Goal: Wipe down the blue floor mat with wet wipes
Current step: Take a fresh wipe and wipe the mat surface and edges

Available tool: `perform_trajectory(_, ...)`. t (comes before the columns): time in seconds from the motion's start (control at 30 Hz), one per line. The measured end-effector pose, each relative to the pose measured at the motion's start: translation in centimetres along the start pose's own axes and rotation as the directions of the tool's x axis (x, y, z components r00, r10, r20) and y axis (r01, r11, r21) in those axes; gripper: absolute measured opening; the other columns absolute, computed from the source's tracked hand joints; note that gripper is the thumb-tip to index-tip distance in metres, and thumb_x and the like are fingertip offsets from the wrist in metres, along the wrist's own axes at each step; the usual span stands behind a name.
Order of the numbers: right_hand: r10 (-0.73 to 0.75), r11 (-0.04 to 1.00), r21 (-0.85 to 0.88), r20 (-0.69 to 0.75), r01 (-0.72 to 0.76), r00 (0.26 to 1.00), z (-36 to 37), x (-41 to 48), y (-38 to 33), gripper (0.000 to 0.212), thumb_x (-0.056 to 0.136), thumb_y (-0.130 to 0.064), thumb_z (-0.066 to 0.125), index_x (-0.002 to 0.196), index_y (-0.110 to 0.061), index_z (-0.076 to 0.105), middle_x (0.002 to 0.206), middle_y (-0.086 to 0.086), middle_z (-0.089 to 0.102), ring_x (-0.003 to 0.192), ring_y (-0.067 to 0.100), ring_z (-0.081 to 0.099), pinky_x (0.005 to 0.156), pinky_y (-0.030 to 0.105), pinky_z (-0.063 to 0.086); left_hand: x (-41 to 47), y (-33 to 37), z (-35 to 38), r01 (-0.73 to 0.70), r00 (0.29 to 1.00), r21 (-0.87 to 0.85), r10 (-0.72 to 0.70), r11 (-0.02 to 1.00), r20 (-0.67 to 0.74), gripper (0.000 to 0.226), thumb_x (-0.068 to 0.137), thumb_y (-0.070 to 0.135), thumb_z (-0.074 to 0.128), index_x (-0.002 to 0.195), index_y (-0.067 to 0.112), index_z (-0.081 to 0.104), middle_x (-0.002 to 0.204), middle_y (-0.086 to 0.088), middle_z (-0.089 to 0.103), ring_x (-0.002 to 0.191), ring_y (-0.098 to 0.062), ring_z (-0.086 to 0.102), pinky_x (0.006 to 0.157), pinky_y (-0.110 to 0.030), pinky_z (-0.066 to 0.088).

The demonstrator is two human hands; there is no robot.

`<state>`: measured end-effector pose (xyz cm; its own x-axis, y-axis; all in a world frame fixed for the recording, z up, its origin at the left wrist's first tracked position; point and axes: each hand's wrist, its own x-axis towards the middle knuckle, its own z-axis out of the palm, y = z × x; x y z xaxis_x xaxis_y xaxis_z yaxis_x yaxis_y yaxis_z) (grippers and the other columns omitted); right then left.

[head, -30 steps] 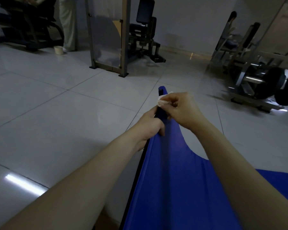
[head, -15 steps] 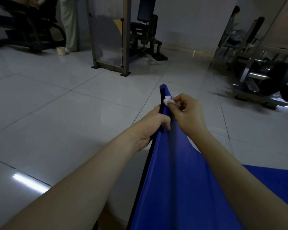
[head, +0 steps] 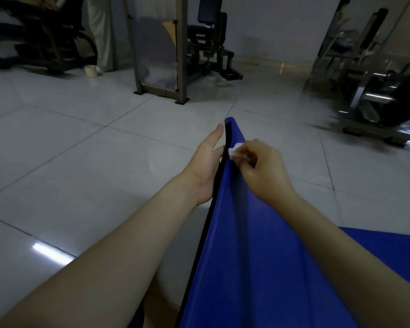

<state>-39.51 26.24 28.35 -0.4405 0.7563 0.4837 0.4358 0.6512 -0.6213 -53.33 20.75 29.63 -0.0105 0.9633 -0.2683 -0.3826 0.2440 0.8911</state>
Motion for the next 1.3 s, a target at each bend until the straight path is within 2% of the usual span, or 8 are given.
perform_trajectory(0.2, -0.203, 0.979, 0.071, 0.291, 0.191, 0.935, -0.1, -5.1, -2.7, 0.013, 0.087, -0.012, 0.062, 0.077, -0.022, 0.061, 0.081, -0.006, 0.064, 0.071, 0.013, 0.062, 0.063, 0.04, 0.053, 0.3, 0.0, -0.4, 0.025, 1.0, -0.052, -0.024, 0.998, 0.012, 0.09, 0.088, 0.082, 0.043, 0.14, 0.01, 0.06, 0.116, -0.015, 0.059, 0.106, -0.031, 0.056, 0.11, -0.045, 0.043)
perform_trajectory(0.4, -0.039, 0.999, 0.007, 0.065, 0.038, 0.997, -0.7, -1.7, 0.1, 0.007, 0.095, -0.009, 0.063, 0.091, -0.011, 0.067, 0.092, -0.004, 0.07, 0.087, 0.007, 0.067, 0.081, 0.036, 0.058, 0.1, -0.3, 0.5, -0.016, 0.998, -0.032, 0.018, 0.999, 0.057, 0.086, 0.094, 0.076, 0.036, 0.144, 0.009, 0.056, 0.136, -0.021, 0.061, 0.123, -0.034, 0.06, 0.115, -0.047, 0.04)
perform_trajectory(0.6, -0.253, 0.966, 0.055, 0.412, 0.253, 0.875, -0.6, -6.5, -2.6, 0.008, 0.088, -0.011, 0.06, 0.084, -0.015, 0.066, 0.081, -0.008, 0.061, 0.072, 0.012, 0.059, 0.064, 0.034, 0.051, 0.5, -0.5, -0.4, -0.01, 1.0, -0.072, 0.01, 0.997, 0.004, 0.09, 0.089, 0.082, 0.04, 0.139, 0.011, 0.06, 0.122, -0.015, 0.063, 0.11, -0.032, 0.06, 0.113, -0.049, 0.042)
perform_trajectory(0.7, -0.224, 0.972, -0.01, 0.239, 0.233, 0.945, -0.4, -4.9, -1.0, 0.006, 0.09, -0.014, 0.062, 0.088, -0.019, 0.065, 0.087, -0.011, 0.064, 0.078, 0.01, 0.063, 0.068, 0.036, 0.055, 0.5, -0.6, -0.5, 0.0, 1.0, -0.051, 0.0, 0.999, 0.017, 0.089, 0.09, 0.082, 0.037, 0.14, 0.013, 0.061, 0.137, -0.019, 0.061, 0.118, -0.034, 0.06, 0.115, -0.05, 0.04)
perform_trajectory(0.83, 0.066, 0.991, 0.119, -0.009, -0.064, 0.998, -0.9, -2.0, 1.6, 0.011, 0.098, -0.027, 0.066, 0.108, -0.023, 0.064, 0.087, -0.006, 0.066, 0.075, 0.012, 0.065, 0.068, 0.038, 0.058, 0.3, -1.0, 1.1, -0.02, 0.999, -0.027, 0.02, 0.999, 0.033, 0.082, 0.095, 0.076, 0.033, 0.139, 0.013, 0.062, 0.138, -0.016, 0.063, 0.132, -0.034, 0.057, 0.115, -0.048, 0.041)
perform_trajectory(1.0, 0.074, 0.974, 0.212, 0.019, -0.076, 0.997, -0.7, -2.1, 1.4, 0.009, 0.099, -0.023, 0.063, 0.096, -0.021, 0.071, 0.079, -0.001, 0.068, 0.07, 0.023, 0.064, 0.064, 0.049, 0.054, 1.1, -1.1, 1.9, -0.016, 1.0, -0.051, 0.018, 0.999, 0.025, 0.093, 0.089, 0.082, 0.041, 0.144, 0.008, 0.054, 0.135, -0.021, 0.059, 0.124, -0.039, 0.057, 0.117, -0.051, 0.038)
perform_trajectory(1.13, -0.096, 0.977, 0.199, 0.124, 0.07, 0.988, -0.1, -4.7, -0.9, 0.01, 0.091, -0.017, 0.061, 0.09, -0.015, 0.07, 0.083, -0.001, 0.066, 0.074, 0.018, 0.063, 0.066, 0.044, 0.054, 1.2, -0.9, 1.9, 0.025, 1.0, -0.101, -0.024, 0.995, 0.009, 0.098, 0.082, 0.082, 0.052, 0.143, 0.006, 0.054, 0.12, -0.012, 0.055, 0.109, -0.031, 0.053, 0.118, -0.049, 0.034)
perform_trajectory(1.3, -0.195, 0.962, 0.227, 0.181, 0.151, 0.964, 0.0, -6.4, -1.5, 0.007, 0.092, -0.009, 0.066, 0.09, -0.015, 0.067, 0.083, -0.004, 0.059, 0.068, 0.018, 0.055, 0.06, 0.033, 0.049, 1.0, -0.6, 1.4, 0.034, 0.999, 0.029, -0.033, 0.999, -0.028, 0.05, 0.093, 0.044, 0.062, 0.116, 0.0, 0.067, 0.096, -0.013, 0.066, 0.087, -0.026, 0.065, 0.092, -0.039, 0.054)
